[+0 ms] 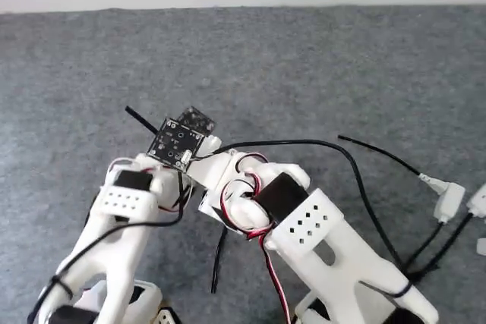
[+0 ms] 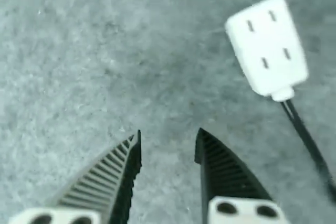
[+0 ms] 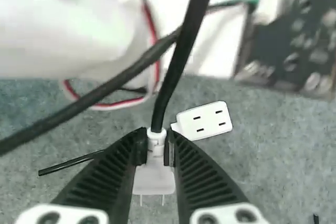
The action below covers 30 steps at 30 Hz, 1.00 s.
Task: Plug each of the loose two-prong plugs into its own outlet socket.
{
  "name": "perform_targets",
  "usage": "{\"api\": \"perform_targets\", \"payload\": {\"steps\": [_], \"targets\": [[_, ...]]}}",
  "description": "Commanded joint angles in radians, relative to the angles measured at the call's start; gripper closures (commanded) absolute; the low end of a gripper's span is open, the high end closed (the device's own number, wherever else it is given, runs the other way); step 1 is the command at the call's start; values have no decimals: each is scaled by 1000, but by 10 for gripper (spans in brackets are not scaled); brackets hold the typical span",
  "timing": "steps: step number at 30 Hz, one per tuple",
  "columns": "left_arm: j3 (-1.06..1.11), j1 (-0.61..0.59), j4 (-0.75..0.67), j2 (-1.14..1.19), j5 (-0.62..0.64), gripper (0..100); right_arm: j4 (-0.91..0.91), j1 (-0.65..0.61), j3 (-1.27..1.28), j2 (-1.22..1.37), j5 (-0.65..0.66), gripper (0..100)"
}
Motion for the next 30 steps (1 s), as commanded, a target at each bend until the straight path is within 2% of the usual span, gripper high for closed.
{"api": "perform_targets", "payload": {"steps": [1,6,13,18,21,26,28,30], "targets": [[36,17,-2,-112,-57,831,-16,7,-9,-1,11,991],[140,44,-3,-265,-153,827,-22,8,-9,10,11,991],[297,92,-2,-575,-147,827,-22,12,-9,7,11,991],[369,57,-2,-764,31,827,-28,13,-9,5,-21,990],[423,-40,-66,-873,178,827,-74,59,-6,12,-157,990],[608,-249,-279,-1073,405,829,-252,170,91,12,-413,990],[664,-316,-305,-1155,451,829,-332,194,143,12,-503,990],[664,-381,-264,-1223,497,829,-397,206,190,12,-568,990]]}}
